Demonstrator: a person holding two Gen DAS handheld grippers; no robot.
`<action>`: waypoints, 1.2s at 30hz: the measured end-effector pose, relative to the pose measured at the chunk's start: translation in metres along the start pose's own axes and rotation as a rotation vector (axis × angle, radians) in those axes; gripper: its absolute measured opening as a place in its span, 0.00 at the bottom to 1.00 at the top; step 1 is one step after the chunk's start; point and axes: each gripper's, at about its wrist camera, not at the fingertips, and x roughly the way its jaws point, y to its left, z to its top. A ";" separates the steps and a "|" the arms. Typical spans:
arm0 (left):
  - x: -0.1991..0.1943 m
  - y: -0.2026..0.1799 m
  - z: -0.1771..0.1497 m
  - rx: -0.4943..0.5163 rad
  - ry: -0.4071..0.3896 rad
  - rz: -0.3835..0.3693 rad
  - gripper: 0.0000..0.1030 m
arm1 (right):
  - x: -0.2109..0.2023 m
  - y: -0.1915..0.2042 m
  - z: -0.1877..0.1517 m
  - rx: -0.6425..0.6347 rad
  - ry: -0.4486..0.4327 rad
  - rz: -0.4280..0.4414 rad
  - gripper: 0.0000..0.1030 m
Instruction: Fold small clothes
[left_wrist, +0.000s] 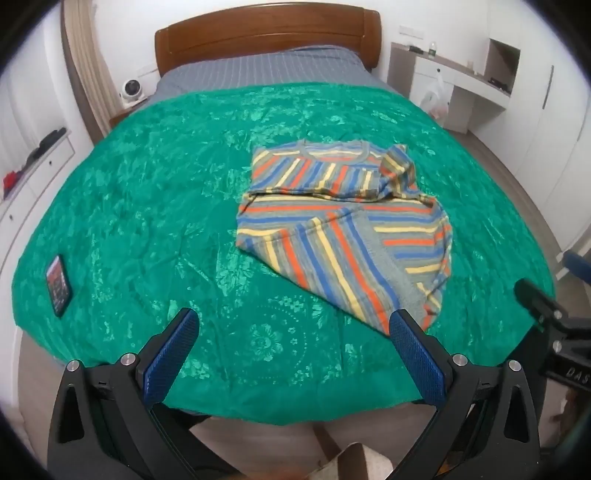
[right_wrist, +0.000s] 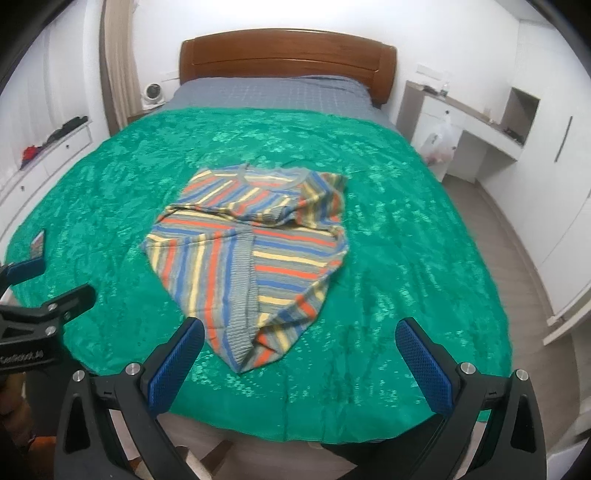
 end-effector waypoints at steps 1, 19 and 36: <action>0.000 0.001 -0.001 0.000 -0.004 0.020 1.00 | -0.001 -0.001 0.001 0.002 -0.002 -0.016 0.99; 0.003 -0.003 -0.003 0.012 0.018 0.023 1.00 | 0.004 -0.008 -0.004 0.001 0.021 -0.090 0.99; -0.004 -0.007 -0.004 -0.004 0.005 0.015 1.00 | -0.002 0.002 -0.003 0.044 -0.005 0.045 0.99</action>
